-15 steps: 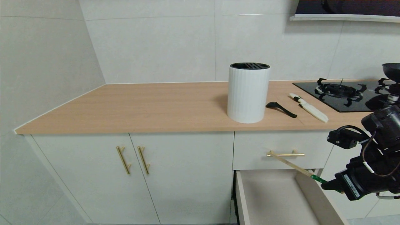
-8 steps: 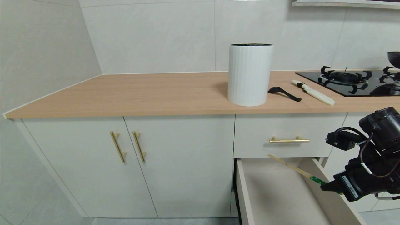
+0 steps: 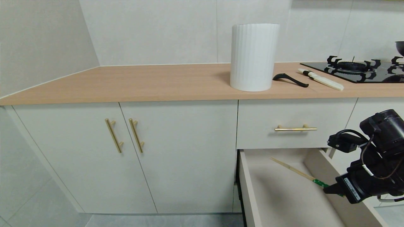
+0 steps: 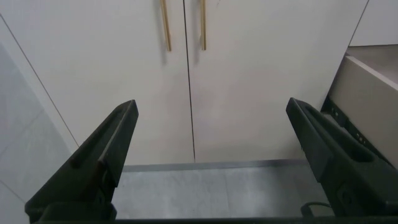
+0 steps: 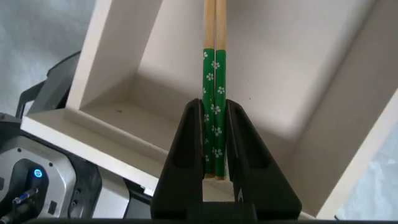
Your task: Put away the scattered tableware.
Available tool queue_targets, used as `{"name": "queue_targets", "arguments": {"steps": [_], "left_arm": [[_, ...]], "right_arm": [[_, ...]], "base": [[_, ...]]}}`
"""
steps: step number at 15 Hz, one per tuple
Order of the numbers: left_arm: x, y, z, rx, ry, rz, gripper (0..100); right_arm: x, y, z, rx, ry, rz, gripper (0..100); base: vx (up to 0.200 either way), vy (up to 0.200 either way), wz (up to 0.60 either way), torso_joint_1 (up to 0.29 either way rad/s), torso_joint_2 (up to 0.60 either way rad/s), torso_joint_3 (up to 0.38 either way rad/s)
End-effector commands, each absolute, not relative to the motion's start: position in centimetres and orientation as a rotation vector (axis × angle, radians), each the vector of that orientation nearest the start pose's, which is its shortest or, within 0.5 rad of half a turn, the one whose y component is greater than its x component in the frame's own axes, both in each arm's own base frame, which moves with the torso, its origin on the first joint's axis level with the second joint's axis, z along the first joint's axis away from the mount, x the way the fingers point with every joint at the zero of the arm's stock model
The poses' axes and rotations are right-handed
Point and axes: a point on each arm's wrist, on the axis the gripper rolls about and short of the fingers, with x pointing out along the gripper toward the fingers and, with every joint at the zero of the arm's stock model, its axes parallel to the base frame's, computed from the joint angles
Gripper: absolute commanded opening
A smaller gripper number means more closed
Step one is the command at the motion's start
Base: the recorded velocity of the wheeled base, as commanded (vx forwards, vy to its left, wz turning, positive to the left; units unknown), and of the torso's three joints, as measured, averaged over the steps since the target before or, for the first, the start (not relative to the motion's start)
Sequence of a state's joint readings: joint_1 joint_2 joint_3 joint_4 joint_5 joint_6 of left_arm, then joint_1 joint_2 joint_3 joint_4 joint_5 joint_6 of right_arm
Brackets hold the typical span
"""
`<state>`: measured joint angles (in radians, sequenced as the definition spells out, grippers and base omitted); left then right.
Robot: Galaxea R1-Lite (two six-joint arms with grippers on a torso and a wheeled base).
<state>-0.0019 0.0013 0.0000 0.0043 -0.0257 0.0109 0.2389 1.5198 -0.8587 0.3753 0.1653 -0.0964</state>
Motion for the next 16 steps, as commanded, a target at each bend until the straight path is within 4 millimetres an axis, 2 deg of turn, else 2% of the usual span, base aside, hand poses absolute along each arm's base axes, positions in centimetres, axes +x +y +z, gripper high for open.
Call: {"name": "queue_targets", "arguments": {"steps": [1,4,6,7,8,10,14,16], "left_arm": [[-2.3,-0.1,7.5,0.011,0.006,-0.028,100],[-2.3,-0.1,7.5,0.011,0.006,-0.028,100],[-2.3,-0.1,7.5,0.011,0.006,-0.028,100],[-2.3,-0.1,7.5,0.011,0.006,-0.028,100],[-2.3,-0.1,7.5,0.011,0.006,-0.028,100],[-2.3,-0.1,7.5,0.011,0.006,-0.028,100],[-2.3,-0.1,7.5,0.011,0.006,-0.028,100],[-2.3,-0.1,7.5,0.011,0.006,-0.028,100]], "right_arm": [[21.5,5.7,16.2,-0.125,1.029,0.421,0],[22.2,7.2,14.9,-0.156,1.073,0.469,0],[23.7,8.0,12.7,-0.160,1.125,0.474,0],[25.1,8.5,10.9,-0.154,1.148,0.469,0],[26.4,8.9,9.0,-0.116,1.169,0.440,0],[28.4,9.5,6.6,-0.001,1.180,0.362,0],[30.6,10.4,3.7,0.073,1.186,0.307,0],[32.1,11.1,2.0,0.116,1.209,0.214,0]], "base": [[0.000,0.000,0.00,0.000,0.00,0.000],[0.000,0.000,0.00,0.000,0.00,0.000],[0.000,0.000,0.00,0.000,0.00,0.000],[0.000,0.000,0.00,0.000,0.00,0.000],[0.000,0.000,0.00,0.000,0.00,0.000],[0.000,0.000,0.00,0.000,0.00,0.000],[0.000,0.000,0.00,0.000,0.00,0.000],[0.000,0.000,0.00,0.000,0.00,0.000]]}}
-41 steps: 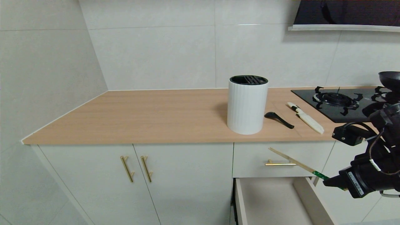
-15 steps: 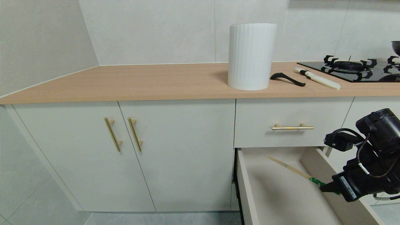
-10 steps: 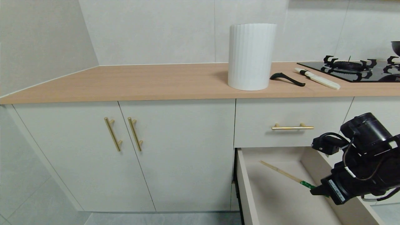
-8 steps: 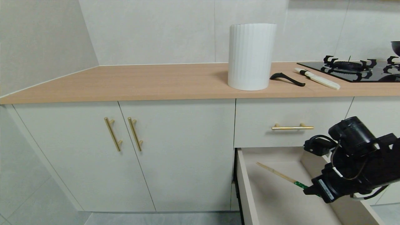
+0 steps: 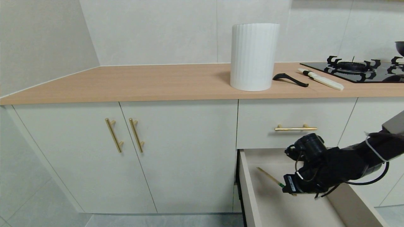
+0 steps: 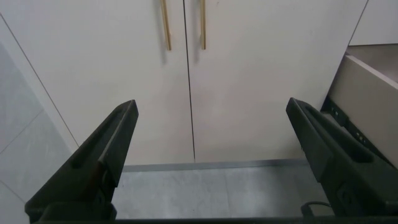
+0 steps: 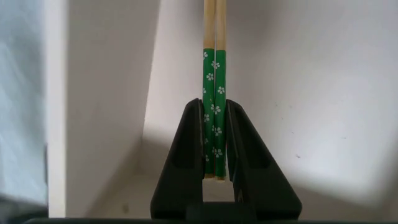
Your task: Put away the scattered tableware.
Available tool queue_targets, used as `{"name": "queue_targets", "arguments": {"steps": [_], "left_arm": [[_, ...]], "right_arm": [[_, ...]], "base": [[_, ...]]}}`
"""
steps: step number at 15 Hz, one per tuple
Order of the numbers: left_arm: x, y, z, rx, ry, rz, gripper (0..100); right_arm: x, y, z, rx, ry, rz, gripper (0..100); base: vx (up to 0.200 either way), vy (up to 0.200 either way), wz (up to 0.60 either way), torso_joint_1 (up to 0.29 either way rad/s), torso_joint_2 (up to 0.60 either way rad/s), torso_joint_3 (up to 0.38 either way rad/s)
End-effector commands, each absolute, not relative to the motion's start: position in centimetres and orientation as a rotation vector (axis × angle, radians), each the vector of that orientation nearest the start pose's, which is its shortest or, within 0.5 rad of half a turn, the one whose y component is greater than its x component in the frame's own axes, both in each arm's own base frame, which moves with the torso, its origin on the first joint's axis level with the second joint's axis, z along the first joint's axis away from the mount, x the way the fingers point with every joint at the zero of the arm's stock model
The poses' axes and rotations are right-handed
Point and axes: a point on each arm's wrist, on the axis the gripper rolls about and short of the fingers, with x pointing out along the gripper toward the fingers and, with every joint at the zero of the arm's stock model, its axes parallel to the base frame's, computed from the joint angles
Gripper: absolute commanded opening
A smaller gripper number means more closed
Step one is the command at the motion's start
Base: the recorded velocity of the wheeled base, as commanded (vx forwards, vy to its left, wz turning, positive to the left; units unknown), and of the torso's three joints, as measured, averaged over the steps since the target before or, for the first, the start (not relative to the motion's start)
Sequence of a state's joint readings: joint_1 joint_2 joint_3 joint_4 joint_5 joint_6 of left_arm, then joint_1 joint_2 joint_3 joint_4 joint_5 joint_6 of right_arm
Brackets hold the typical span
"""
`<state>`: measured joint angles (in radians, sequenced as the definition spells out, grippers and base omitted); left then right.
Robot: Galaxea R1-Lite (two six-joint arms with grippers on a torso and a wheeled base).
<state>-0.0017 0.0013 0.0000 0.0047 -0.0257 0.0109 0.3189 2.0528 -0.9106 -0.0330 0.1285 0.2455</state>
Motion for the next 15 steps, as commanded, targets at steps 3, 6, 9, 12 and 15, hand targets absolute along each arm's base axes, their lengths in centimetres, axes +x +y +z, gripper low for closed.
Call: {"name": "queue_targets", "arguments": {"steps": [3,6,9,12,15], "left_arm": [[-2.3,-0.1,7.5,0.011,0.006,-0.028,100],[-2.3,-0.1,7.5,0.011,0.006,-0.028,100],[-2.3,-0.1,7.5,0.011,0.006,-0.028,100],[-2.3,-0.1,7.5,0.011,0.006,-0.028,100],[-2.3,-0.1,7.5,0.011,0.006,-0.028,100]], "right_arm": [[32.3,11.6,0.2,0.084,1.248,0.192,0],[32.8,11.9,-1.3,0.061,1.266,0.148,0],[32.6,12.6,-2.0,0.021,1.274,0.131,0],[32.5,13.8,-3.3,-0.018,1.245,0.077,0],[32.5,13.8,-3.7,-0.032,1.238,0.057,0]], "base": [[0.000,0.000,0.00,0.000,0.00,0.000],[0.000,0.000,0.00,0.000,0.00,0.000],[0.000,0.000,0.00,0.000,0.00,0.000],[0.000,0.000,0.00,0.000,0.00,0.000],[0.000,0.000,0.00,0.000,0.00,0.000]]}}
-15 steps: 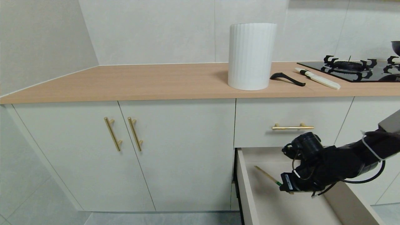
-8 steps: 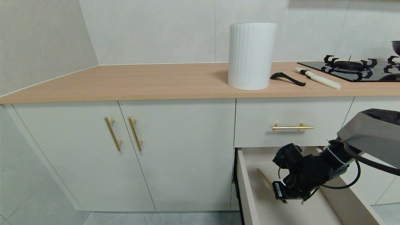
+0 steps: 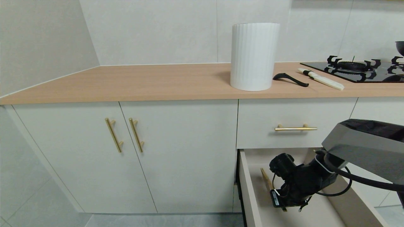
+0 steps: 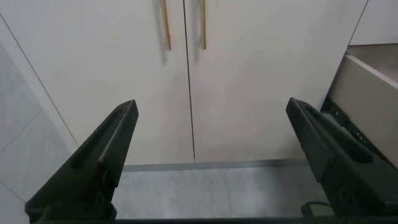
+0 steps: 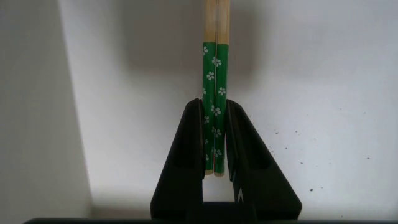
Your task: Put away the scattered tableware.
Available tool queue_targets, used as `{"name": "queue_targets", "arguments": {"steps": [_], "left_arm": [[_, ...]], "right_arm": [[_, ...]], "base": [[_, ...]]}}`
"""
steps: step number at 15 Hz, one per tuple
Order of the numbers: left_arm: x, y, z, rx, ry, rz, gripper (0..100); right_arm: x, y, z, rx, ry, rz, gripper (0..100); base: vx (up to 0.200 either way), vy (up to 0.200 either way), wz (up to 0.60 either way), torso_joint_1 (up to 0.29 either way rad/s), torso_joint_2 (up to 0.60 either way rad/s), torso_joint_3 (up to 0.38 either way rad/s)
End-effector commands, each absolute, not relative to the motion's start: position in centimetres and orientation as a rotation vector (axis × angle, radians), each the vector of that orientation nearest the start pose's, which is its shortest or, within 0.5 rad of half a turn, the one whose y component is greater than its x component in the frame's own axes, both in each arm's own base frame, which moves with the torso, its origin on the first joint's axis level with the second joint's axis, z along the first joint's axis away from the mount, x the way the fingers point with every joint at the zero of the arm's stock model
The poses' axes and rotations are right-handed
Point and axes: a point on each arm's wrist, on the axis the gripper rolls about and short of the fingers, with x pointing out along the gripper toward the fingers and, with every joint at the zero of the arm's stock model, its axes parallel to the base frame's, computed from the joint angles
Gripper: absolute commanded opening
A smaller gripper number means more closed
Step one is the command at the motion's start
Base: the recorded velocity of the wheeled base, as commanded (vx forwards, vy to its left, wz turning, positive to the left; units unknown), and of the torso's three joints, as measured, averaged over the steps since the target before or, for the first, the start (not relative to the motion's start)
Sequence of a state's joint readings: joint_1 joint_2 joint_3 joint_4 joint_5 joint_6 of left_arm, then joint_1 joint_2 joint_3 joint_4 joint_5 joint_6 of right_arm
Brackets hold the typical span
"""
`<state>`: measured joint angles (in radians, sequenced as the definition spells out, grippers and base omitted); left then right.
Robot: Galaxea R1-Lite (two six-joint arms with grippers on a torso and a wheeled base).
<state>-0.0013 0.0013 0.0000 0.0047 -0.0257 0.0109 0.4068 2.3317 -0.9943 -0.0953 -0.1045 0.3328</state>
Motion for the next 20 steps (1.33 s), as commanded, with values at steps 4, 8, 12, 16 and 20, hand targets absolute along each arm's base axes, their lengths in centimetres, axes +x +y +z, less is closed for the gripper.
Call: {"name": "queue_targets", "arguments": {"steps": [4,8,12,16,20], "left_arm": [[-2.3,-0.1,7.5,0.011,0.006,-0.028,100],[-2.3,-0.1,7.5,0.011,0.006,-0.028,100],[-2.3,-0.1,7.5,0.011,0.006,-0.028,100],[-2.3,-0.1,7.5,0.011,0.006,-0.028,100],[-2.3,-0.1,7.5,0.011,0.006,-0.028,100]], "right_arm": [[32.6,13.9,-3.6,-0.031,1.235,0.058,0],[32.5,13.9,-3.6,-0.031,1.237,0.057,0],[32.5,13.8,-3.6,-0.031,1.238,0.058,100],[32.0,13.7,-1.8,-0.017,1.216,0.072,100],[30.3,11.3,5.8,0.038,1.096,0.093,100]], "base": [[0.000,0.000,0.00,0.000,0.00,0.000],[0.000,0.000,0.00,0.000,0.00,0.000],[0.000,0.000,0.00,0.000,0.00,0.000],[0.000,0.000,0.00,0.000,0.00,0.000],[0.000,0.000,0.00,0.000,0.00,0.000]]}}
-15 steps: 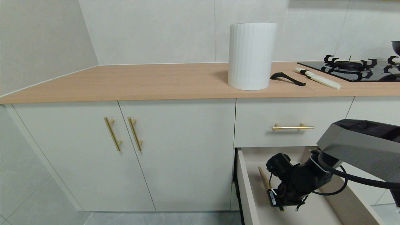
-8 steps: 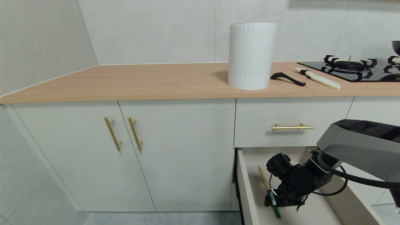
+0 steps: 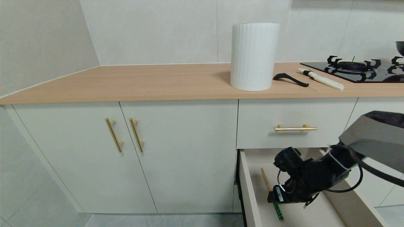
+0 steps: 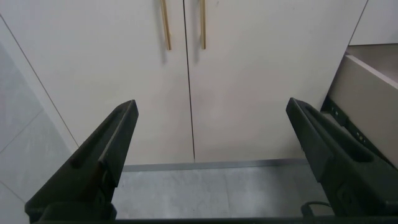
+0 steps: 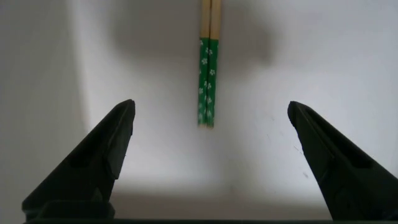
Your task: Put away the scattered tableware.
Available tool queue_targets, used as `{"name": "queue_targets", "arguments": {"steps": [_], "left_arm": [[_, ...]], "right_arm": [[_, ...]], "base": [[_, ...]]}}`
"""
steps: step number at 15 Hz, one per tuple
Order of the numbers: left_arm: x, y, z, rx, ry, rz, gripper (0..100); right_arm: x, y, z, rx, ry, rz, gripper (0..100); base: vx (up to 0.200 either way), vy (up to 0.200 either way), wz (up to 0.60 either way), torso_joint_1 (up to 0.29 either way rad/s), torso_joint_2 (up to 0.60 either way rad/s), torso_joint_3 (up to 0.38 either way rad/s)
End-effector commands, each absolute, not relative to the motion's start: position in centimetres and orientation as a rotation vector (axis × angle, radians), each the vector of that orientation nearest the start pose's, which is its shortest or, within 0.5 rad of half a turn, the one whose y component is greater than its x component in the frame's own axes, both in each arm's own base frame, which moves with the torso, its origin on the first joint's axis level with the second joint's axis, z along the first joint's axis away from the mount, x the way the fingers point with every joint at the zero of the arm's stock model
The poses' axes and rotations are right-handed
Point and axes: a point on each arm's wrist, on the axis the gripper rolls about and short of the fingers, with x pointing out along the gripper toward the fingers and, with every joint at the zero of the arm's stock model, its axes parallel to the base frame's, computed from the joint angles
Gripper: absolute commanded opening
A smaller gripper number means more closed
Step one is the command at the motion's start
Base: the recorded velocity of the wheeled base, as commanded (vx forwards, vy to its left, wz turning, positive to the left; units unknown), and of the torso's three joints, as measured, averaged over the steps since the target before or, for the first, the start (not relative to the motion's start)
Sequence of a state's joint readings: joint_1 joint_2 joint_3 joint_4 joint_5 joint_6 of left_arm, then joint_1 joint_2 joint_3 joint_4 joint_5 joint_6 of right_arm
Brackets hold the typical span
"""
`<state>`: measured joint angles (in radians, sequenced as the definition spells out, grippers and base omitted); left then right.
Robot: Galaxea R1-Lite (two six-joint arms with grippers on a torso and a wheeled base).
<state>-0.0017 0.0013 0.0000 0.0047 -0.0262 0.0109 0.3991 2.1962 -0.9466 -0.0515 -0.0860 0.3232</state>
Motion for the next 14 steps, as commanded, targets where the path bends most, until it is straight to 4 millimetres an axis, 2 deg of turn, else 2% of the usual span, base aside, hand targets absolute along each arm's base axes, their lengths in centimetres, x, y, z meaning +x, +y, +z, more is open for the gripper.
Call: {"name": "queue_targets", "arguments": {"steps": [1,4,7,9,14], "left_arm": [[-2.3,-0.1,7.5,0.011,0.006,-0.028,100],[-2.3,-0.1,7.5,0.011,0.006,-0.028,100],[-2.3,-0.1,7.5,0.011,0.006,-0.028,100],[-2.3,-0.1,7.5,0.011,0.006,-0.028,100],[-2.3,-0.1,7.5,0.011,0.006,-0.028,100]], "right_arm": [[29.8,10.1,8.3,0.042,1.048,0.111,100],[28.3,5.7,14.5,0.068,0.869,0.066,100],[26.7,3.1,17.7,0.075,0.756,0.080,100],[26.4,2.6,18.2,0.071,0.737,0.077,100],[26.5,2.5,17.7,0.063,0.753,0.076,100]], "base": [[0.000,0.000,0.00,0.000,0.00,0.000],[0.000,0.000,0.00,0.000,0.00,0.000],[0.000,0.000,0.00,0.000,0.00,0.000],[0.000,0.000,0.00,0.000,0.00,0.000],[0.000,0.000,0.00,0.008,-0.03,-0.019]]}}
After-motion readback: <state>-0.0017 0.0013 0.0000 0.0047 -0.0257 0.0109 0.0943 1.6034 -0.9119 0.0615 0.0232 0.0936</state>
